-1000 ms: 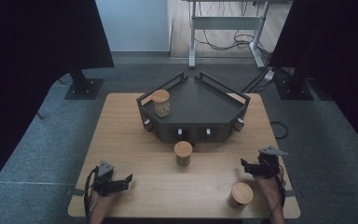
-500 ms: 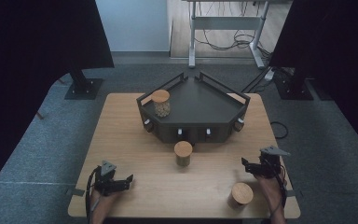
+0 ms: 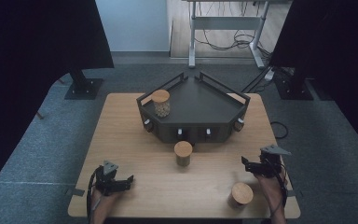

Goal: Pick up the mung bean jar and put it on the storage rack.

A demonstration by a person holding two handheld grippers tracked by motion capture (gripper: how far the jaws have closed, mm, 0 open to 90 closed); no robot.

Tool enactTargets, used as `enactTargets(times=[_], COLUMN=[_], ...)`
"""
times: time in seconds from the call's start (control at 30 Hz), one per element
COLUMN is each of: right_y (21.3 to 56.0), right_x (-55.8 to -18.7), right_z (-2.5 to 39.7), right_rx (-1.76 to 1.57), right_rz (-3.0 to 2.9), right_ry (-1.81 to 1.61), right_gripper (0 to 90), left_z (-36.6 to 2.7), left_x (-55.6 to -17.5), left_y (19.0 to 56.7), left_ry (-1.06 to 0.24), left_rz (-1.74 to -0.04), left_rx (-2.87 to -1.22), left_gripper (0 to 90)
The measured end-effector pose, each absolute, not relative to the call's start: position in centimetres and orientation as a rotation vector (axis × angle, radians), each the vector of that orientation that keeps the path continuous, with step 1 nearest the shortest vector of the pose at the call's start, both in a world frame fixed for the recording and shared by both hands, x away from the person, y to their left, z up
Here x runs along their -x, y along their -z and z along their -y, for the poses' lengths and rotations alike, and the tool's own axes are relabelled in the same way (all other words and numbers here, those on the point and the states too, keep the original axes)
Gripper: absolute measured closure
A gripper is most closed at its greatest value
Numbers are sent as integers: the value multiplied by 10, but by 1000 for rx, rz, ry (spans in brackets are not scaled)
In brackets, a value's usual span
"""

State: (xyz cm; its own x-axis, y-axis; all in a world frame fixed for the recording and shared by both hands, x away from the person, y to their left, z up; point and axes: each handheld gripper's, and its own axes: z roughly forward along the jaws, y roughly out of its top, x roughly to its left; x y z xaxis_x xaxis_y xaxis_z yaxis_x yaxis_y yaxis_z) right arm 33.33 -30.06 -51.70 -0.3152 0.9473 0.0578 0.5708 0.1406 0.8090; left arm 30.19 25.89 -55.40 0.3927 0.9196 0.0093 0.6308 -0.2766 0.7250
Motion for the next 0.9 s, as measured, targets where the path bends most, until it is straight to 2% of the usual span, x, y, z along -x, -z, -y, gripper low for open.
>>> enactTargets(times=[0.9], right_y=[492], right_x=[-321], right_z=[295], right_rx=[-1419], right_rz=[-1915], right_ry=[-1077], right_gripper=[72], left_z=[-257], left_x=[-302], left_y=[554], left_ry=[-597], left_rz=[-1346], left_rx=[-2016], left_gripper=[39])
